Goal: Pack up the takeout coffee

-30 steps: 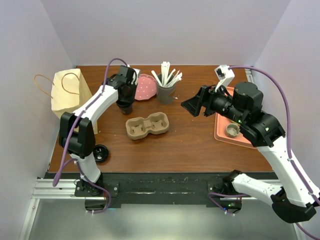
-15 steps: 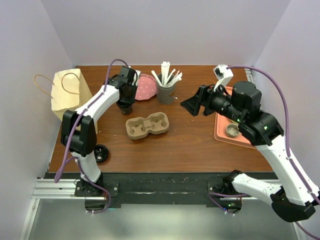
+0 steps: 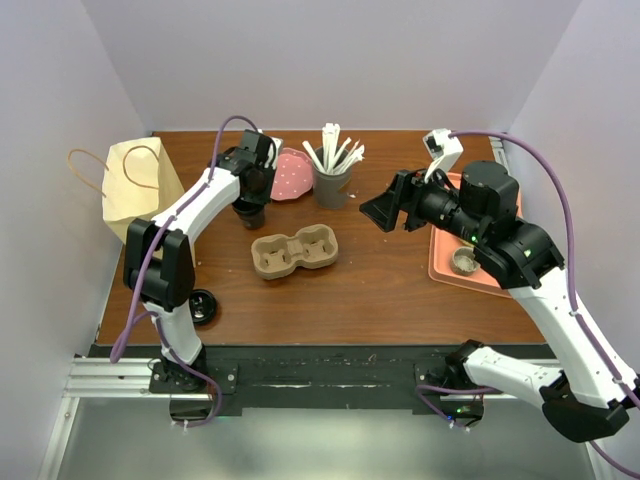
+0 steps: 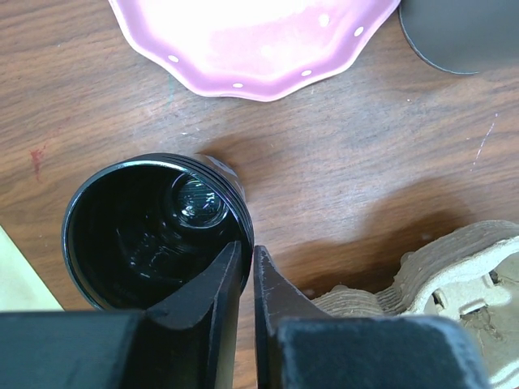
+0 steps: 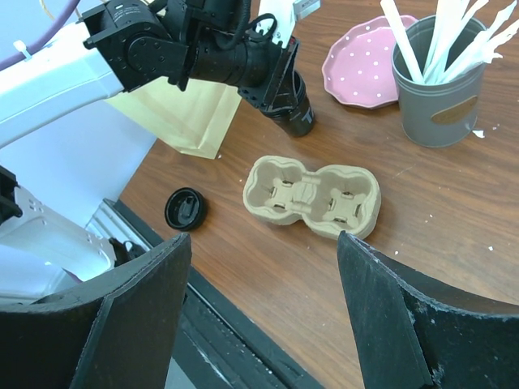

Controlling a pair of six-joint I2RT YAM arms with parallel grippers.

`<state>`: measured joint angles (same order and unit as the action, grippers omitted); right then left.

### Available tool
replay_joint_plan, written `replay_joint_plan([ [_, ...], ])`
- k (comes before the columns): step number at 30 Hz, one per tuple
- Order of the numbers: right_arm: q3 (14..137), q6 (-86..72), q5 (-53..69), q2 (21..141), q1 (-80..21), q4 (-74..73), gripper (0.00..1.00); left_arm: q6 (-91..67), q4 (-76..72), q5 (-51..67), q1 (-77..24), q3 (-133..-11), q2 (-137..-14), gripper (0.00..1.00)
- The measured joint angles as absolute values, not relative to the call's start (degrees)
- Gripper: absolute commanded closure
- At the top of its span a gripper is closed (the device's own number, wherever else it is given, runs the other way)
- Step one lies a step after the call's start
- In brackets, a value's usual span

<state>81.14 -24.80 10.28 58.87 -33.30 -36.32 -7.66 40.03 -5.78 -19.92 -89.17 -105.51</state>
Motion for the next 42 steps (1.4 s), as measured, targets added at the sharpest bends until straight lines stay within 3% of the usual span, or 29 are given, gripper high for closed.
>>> replay_joint_plan([
  [5,81.1,-24.8,10.3,58.9,-33.3,-36.3,0.24,-7.6,40.1,-5.8,-19.9,-89.3,-105.5,1.0],
  [20,81.1,-24.8,10.3,58.8,-33.3,-36.3,0.24,-7.2,42.1,-6.4,-20.0,-91.0,-105.5,1.0],
  [37,81.1,-24.8,10.3,58.9,-33.3,-35.9,0.25,-6.8,46.4,-15.2,-23.5,-93.6,-108.0,1.0],
  [42,81.1,-24.8,10.3,58.9,-33.3,-35.9,0.25,-6.8,47.5,-15.8,-23.8,-94.8,-108.5,0.96],
])
